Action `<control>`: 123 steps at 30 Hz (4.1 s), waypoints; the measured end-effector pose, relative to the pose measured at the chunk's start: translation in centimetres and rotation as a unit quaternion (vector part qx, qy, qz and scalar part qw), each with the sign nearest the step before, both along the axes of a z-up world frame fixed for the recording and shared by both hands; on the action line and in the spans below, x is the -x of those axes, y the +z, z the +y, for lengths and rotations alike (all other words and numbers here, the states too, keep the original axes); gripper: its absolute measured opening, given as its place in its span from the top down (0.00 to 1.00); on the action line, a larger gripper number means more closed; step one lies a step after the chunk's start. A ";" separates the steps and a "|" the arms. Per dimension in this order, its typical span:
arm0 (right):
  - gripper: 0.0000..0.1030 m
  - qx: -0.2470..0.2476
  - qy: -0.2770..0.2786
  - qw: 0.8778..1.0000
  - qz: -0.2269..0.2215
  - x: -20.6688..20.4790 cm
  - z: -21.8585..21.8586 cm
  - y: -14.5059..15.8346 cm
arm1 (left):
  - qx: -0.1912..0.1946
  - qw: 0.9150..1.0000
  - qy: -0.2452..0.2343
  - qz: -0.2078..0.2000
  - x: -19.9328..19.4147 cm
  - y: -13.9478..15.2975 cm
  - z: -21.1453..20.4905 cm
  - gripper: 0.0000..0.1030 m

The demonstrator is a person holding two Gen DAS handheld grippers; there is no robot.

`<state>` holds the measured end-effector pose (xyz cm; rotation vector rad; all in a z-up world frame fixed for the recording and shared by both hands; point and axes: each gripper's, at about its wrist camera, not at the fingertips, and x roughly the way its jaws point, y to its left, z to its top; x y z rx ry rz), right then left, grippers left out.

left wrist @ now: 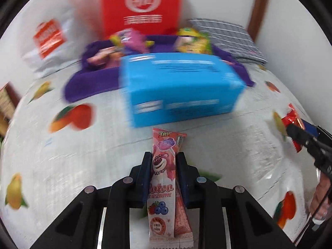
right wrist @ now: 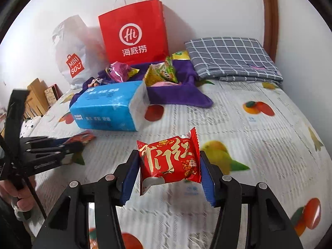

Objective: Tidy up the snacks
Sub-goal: 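Carry the red packet and pink lollipop with both tools over the purple towel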

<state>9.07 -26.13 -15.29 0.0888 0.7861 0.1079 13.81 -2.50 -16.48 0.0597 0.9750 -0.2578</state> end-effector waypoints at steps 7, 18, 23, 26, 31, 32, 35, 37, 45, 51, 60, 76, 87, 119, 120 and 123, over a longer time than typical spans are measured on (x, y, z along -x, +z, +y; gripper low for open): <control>0.47 0.024 0.005 0.999 0.038 -2.5 2.0 -1.9 | 0.013 1.000 0.018 -0.016 0.9 -0.5 2.3 0.76; 0.44 -0.001 -0.008 0.997 0.074 -3.6 1.4 -3.1 | 0.032 0.999 0.007 -0.012 0.7 -0.6 2.1 0.68; 0.44 0.030 -0.005 0.997 0.078 -3.8 2.3 -3.1 | 0.038 0.999 0.004 -0.011 0.7 -0.7 2.1 0.64; 0.42 0.035 -0.002 0.996 0.080 -3.9 2.4 -3.2 | 0.039 0.999 -0.002 -0.010 0.7 -0.7 1.9 0.61; 0.41 0.042 0.000 0.996 0.081 -4.0 2.6 -3.2 | 0.049 0.999 -0.001 -0.009 0.7 -0.6 2.1 0.61; 0.41 0.040 0.000 0.996 0.080 -4.0 2.5 -3.2 | 0.050 0.999 0.000 -0.009 0.7 -0.7 2.1 0.61; 0.41 0.035 0.000 0.996 0.080 -4.0 2.4 -3.2 | 0.050 0.999 0.000 -0.009 0.6 -0.7 2.1 0.61; 0.43 0.036 -0.002 0.996 0.079 -4.0 2.4 -3.1 | 0.052 0.999 0.001 -0.009 0.7 -0.7 2.2 0.62; 0.48 0.032 -0.008 0.996 0.077 -3.9 2.1 -3.0 | 0.100 0.995 0.022 0.000 0.3 -0.9 4.0 0.82; 0.51 0.032 -0.016 0.996 0.076 -3.7 2.0 -2.8 | 0.088 0.996 0.020 0.002 1.0 -0.5 3.7 0.83; 0.51 0.008 -0.010 0.999 0.036 -1.8 3.5 2.4 | 0.113 0.993 0.015 -0.019 2.2 3.7 4.9 0.83; 0.51 -0.005 0.015 0.999 -0.034 -1.5 6.5 11.4 | 0.105 0.992 0.014 -0.073 1.9 11.3 4.8 0.83; 0.51 -0.013 0.021 0.999 -0.044 -3.3 6.0 12.9 | 0.095 0.992 0.013 -0.084 0.2 13.4 3.7 0.83; 0.51 -0.033 0.029 0.999 -0.022 -15.7 3.8 12.1 | 0.074 0.995 0.007 -0.062 -10.5 14.1 1.2 0.82; 0.51 -0.033 0.029 0.999 -0.021 -16.1 3.7 12.1 | 0.074 0.995 0.007 -0.061 -10.8 14.0 1.2 0.83; 0.51 -0.038 0.030 0.999 -0.016 -17.6 3.5 12.3 | 0.068 0.996 0.009 -0.059 -11.8 13.7 1.1 0.82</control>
